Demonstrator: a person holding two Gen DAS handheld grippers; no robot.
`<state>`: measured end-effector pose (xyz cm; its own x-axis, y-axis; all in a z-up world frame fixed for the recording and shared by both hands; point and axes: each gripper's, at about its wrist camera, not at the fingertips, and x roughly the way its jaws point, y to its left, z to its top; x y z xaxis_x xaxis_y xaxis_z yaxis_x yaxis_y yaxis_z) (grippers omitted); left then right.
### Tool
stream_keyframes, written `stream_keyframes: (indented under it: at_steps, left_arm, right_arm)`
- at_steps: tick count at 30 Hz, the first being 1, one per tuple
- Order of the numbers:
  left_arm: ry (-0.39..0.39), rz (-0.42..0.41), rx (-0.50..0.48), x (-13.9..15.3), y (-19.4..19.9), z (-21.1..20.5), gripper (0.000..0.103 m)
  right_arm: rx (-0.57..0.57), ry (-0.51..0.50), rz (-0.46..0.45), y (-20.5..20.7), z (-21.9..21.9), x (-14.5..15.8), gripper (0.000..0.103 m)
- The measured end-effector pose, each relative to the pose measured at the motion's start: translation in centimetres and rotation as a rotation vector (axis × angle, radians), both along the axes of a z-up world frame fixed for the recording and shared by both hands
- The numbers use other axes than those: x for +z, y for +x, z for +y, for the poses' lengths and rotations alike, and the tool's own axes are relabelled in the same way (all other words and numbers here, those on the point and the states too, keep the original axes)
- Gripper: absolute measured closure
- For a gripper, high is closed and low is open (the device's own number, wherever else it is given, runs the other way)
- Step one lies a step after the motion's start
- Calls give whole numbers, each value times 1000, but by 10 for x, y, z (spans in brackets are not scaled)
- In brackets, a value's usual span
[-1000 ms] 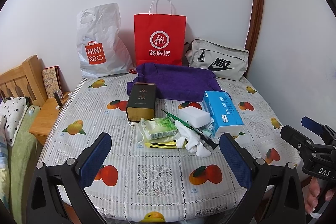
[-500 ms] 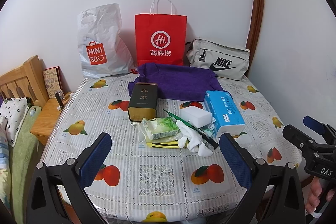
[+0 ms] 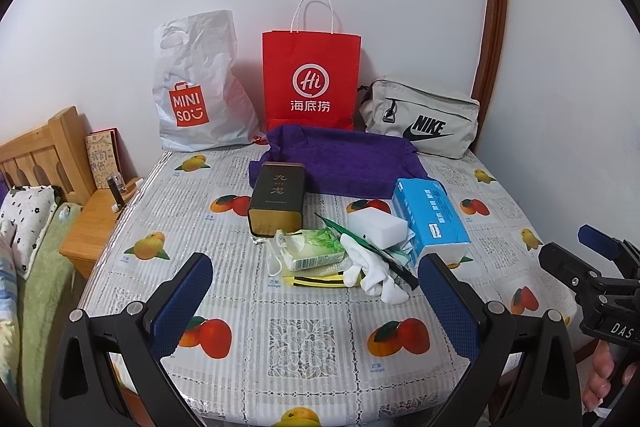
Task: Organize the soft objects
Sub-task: 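Reach down and grasp the green-printed wipes pack with the left tool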
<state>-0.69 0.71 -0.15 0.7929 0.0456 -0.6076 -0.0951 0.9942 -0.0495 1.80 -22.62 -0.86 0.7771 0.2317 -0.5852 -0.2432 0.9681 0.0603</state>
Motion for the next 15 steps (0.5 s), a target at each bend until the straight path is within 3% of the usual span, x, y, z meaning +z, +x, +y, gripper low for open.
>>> stream_keyframes:
  at_steps: [7,15]
  left_arm:
    - [-4,8,-3,-3,9,2,0]
    - [-55,94,16,-35,36,18,0]
  right_arm:
    - [8,-4,0,10,4,-1,0]
    - [11,14,123,42,5,-38,0]
